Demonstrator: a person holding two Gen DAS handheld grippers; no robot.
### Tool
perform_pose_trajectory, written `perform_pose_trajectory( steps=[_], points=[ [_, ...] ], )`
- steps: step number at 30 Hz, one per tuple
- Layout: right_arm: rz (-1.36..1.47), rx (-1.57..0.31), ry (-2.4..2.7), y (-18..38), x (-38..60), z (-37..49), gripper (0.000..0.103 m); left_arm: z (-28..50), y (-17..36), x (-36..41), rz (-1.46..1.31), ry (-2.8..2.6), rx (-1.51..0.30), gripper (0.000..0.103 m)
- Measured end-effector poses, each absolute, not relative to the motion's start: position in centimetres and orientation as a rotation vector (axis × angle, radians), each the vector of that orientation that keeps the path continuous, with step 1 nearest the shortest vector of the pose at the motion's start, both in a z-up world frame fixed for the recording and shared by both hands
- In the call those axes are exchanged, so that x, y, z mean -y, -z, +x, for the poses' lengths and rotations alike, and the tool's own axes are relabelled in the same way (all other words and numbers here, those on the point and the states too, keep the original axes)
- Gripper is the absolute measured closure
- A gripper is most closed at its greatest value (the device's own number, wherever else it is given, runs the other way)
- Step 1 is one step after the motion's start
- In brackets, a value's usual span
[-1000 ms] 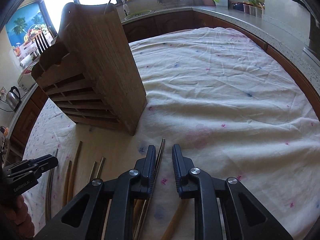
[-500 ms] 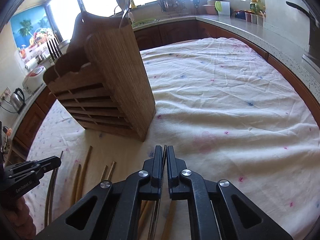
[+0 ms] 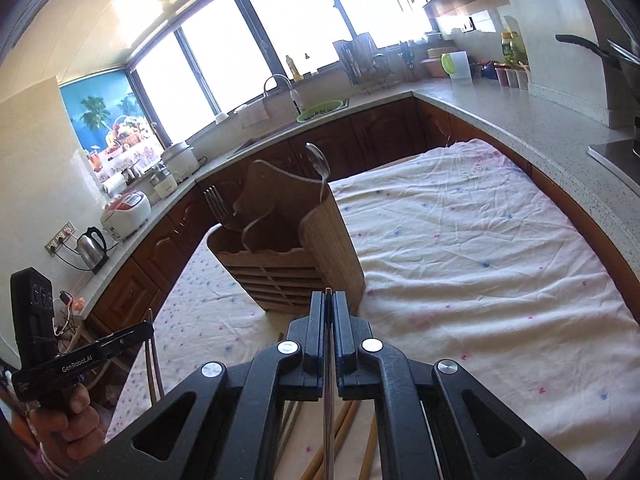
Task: Organize utensils
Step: 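Lift the chopstick with the left gripper while the right carries its chopstick to the holder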
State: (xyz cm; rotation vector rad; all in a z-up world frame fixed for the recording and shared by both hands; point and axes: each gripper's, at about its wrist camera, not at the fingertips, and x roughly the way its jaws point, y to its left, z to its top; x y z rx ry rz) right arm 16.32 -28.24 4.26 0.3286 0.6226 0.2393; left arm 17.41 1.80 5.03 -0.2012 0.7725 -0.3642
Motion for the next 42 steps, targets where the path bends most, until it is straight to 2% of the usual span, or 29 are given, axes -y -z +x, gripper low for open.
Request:
perform_pose_trajectory(
  steps=[4,16,18,20,22,25,26,31,33,34,42],
  points=[
    [0.313,-0.595,-0.246,-5.5,28.3,15.3,0.099,17.4,-4.6,-1.8,-0.161,0.352,-0.777,0.100],
    [0.332,-0.616,-0.250,-4.5,28.1,14.5,0.099,20.3,2.7,-4.4,-0.222,0.288,-0.978,0.099],
    [0.331,-0.612,-0.251,-4.6,28.0,14.3,0.099,20.0,3.2,-4.9,-0.227,0.278,-0.993,0.096],
    [0.328,-0.609,-0.253,-4.7,27.8,14.2,0.099,19.4,3.6,-5.3,-0.231,0.273,-1.005,0.087],
    [0.326,-0.608,-0.258,-4.7,27.6,14.1,0.099,18.6,4.0,-5.3,-0.212,0.268,-1.010,0.082],
    [0.326,-0.608,-0.266,-4.8,27.4,14.0,0.099,17.6,4.9,-4.9,-0.166,0.241,-1.039,0.068],
    [0.326,-0.607,-0.268,-4.8,27.3,14.0,0.099,17.4,5.3,-4.8,-0.155,0.235,-1.048,0.068],
    [0.319,-0.609,-0.276,-4.8,26.7,13.9,0.099,17.4,6.4,-3.7,-0.099,0.221,-1.058,0.070],
    [0.317,-0.611,-0.279,-4.8,26.5,13.9,0.099,17.7,6.4,-3.2,-0.073,0.226,-1.053,0.089],
    [0.317,-0.610,-0.280,-4.8,26.5,13.9,0.099,17.9,6.5,-3.1,-0.067,0.232,-1.063,0.095],
    [0.320,-0.590,-0.291,-5.5,26.4,13.5,0.099,17.4,5.1,-3.9,-0.122,0.244,-1.011,0.098]
  ],
)
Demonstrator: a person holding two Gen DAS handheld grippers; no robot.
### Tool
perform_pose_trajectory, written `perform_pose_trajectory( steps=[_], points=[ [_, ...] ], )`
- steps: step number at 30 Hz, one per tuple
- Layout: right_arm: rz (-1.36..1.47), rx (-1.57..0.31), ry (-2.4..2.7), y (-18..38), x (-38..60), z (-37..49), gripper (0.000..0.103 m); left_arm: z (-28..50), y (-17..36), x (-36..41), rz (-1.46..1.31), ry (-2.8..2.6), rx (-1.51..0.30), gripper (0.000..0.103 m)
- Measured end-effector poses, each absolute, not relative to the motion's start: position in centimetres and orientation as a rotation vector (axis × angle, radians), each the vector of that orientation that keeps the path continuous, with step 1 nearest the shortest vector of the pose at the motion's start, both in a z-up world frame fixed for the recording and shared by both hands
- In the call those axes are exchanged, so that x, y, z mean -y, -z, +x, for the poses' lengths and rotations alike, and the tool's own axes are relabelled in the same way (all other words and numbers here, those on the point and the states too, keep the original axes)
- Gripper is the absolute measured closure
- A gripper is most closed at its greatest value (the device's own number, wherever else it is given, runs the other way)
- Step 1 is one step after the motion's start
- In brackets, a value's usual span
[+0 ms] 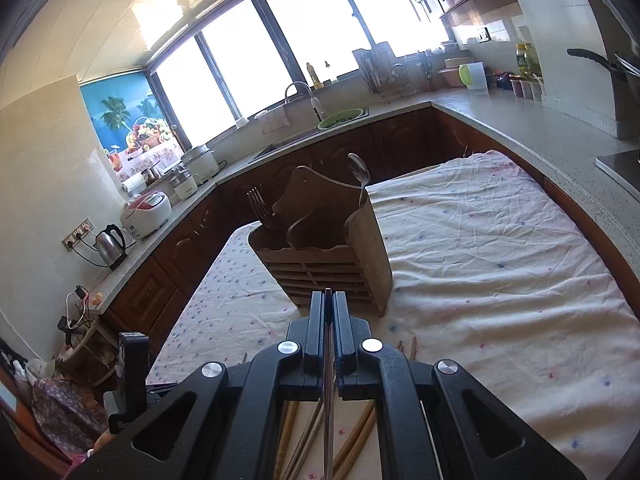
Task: Organize utensils
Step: 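Lift the chopstick with the left gripper while the right carries its chopstick to the holder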
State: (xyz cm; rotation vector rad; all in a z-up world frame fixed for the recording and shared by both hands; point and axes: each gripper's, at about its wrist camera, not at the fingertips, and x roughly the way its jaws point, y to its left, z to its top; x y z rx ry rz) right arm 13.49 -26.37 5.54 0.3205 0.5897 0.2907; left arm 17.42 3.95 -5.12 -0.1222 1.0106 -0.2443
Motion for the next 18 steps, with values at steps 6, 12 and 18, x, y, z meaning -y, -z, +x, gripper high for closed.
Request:
perform_pose_trajectory(
  steps=[6,12,18],
  points=[
    [0.320,-0.562,-0.303,-6.6,26.3,13.0,0.099,16.2,0.2,-4.9,-0.207,0.281,-0.885,0.098],
    [0.313,-0.518,-0.316,-8.4,26.4,12.7,0.099,15.3,-5.7,-4.9,-0.240,0.339,-0.741,0.098],
    [0.295,-0.466,-0.325,-10.3,26.3,12.9,0.099,15.6,-8.8,-4.3,-0.239,0.368,-0.655,0.098]
  ],
)
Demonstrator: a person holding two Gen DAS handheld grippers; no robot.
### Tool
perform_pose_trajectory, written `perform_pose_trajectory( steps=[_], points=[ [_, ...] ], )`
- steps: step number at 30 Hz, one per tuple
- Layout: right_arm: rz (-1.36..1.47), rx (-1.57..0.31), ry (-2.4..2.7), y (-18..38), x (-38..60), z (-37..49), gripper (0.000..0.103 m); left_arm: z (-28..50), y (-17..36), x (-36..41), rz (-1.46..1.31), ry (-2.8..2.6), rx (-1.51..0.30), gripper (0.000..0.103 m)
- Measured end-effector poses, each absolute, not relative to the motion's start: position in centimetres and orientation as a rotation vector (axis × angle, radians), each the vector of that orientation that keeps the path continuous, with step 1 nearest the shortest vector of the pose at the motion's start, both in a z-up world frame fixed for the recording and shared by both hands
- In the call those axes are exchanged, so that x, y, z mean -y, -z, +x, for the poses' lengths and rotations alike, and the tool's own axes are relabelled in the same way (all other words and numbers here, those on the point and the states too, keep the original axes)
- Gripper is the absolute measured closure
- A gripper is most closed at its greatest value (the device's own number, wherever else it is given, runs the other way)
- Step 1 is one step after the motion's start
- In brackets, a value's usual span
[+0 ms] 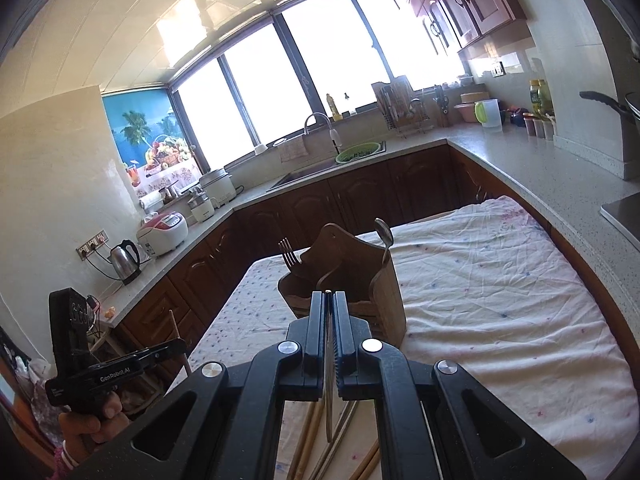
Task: Organize utensils
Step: 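Lift the chopstick with the left gripper while the right carries its chopstick to the holder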
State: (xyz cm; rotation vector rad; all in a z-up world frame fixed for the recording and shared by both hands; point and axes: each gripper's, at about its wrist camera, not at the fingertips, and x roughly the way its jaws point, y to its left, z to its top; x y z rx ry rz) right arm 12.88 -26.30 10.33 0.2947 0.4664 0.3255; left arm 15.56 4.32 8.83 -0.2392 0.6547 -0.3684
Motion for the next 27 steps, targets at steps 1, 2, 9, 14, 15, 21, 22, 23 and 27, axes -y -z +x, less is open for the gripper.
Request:
perform_pose_trajectory(
  steps=[1,2,9,14,15,21,22,23,27],
  points=[
    [0.291,-0.459,-0.325,-10.6,26.3,13.0,0.099,15.7,-9.1,-4.3,-0.240,0.370,-0.648,0.098],
    [0.289,-0.452,-0.327,-10.9,26.3,13.1,0.099,15.8,-9.3,-4.3,-0.241,0.372,-0.641,0.098],
    [0.270,-0.415,-0.326,-12.4,26.4,14.3,0.099,16.8,-11.5,-3.8,-0.238,0.376,-0.576,0.098],
    [0.259,-0.384,-0.319,-13.7,26.6,15.2,0.099,18.0,-13.6,-3.7,-0.239,0.369,-0.509,0.098],
    [0.258,-0.375,-0.317,-14.0,26.7,15.4,0.099,18.3,-14.1,-3.7,-0.239,0.365,-0.494,0.098],
    [0.244,-0.289,-0.289,-16.9,26.9,17.0,0.099,21.0,-17.5,-3.1,-0.249,0.337,-0.388,0.098],
    [0.243,-0.276,-0.284,-17.4,26.9,17.4,0.099,21.6,-17.9,-3.0,-0.254,0.331,-0.374,0.098],
    [0.241,-0.263,-0.277,-17.8,27.1,17.9,0.100,22.2,-18.3,-2.9,-0.260,0.322,-0.360,0.098],
    [0.230,-0.226,-0.241,-19.0,27.2,20.0,0.100,24.5,-19.2,-2.3,-0.270,0.271,-0.296,0.098]
  ],
)
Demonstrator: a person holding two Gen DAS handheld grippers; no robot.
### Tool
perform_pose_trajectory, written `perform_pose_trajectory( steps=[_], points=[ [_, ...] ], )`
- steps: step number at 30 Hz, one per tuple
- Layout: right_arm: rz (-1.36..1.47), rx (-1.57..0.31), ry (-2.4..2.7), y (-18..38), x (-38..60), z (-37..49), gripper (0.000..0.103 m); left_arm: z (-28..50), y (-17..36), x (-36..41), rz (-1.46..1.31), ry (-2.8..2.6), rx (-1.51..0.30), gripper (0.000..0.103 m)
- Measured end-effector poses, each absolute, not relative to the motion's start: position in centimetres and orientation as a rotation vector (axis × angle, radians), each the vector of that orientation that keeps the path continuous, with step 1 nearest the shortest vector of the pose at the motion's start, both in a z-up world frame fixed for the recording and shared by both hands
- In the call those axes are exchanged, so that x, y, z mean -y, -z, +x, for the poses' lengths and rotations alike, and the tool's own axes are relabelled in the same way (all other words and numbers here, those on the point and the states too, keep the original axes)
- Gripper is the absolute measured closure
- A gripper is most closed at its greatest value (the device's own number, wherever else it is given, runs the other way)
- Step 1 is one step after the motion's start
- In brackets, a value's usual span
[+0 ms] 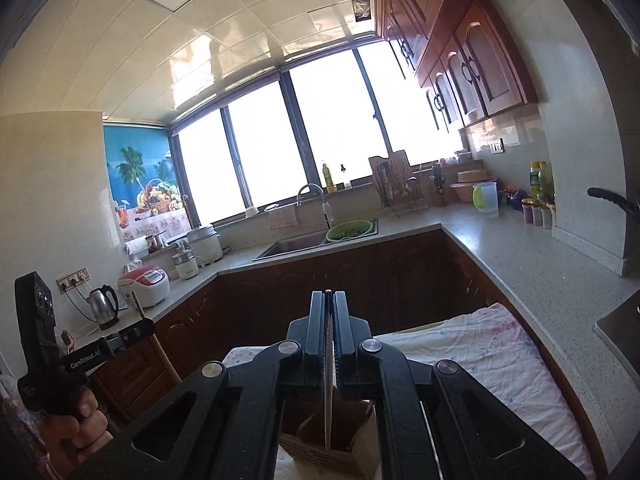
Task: Organize utensils
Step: 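Drop the chopstick into the holder with the left gripper while the right releases its chopstick there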
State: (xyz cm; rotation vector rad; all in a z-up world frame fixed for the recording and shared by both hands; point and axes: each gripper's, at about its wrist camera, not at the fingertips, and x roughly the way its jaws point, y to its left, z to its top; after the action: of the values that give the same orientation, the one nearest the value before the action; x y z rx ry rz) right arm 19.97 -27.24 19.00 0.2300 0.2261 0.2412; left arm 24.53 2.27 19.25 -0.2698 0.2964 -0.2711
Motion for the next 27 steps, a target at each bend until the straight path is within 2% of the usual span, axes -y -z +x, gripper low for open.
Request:
perform_pose_trajectory(
  steps=[8,18,27],
  points=[
    [0.236,-0.261,-0.196,-16.5,27.3,23.4,0.099,28.7,-15.4,-1.2,-0.307,0.204,-0.293,0.098],
    [0.260,-0.360,-0.184,-10.8,26.9,24.8,0.099,29.7,-9.1,-0.3,-0.292,0.210,-0.410,0.097],
    [0.277,-0.413,-0.168,-9.3,27.1,25.2,0.099,29.6,-8.2,0.5,-0.243,0.229,-0.449,0.096]
  ],
)
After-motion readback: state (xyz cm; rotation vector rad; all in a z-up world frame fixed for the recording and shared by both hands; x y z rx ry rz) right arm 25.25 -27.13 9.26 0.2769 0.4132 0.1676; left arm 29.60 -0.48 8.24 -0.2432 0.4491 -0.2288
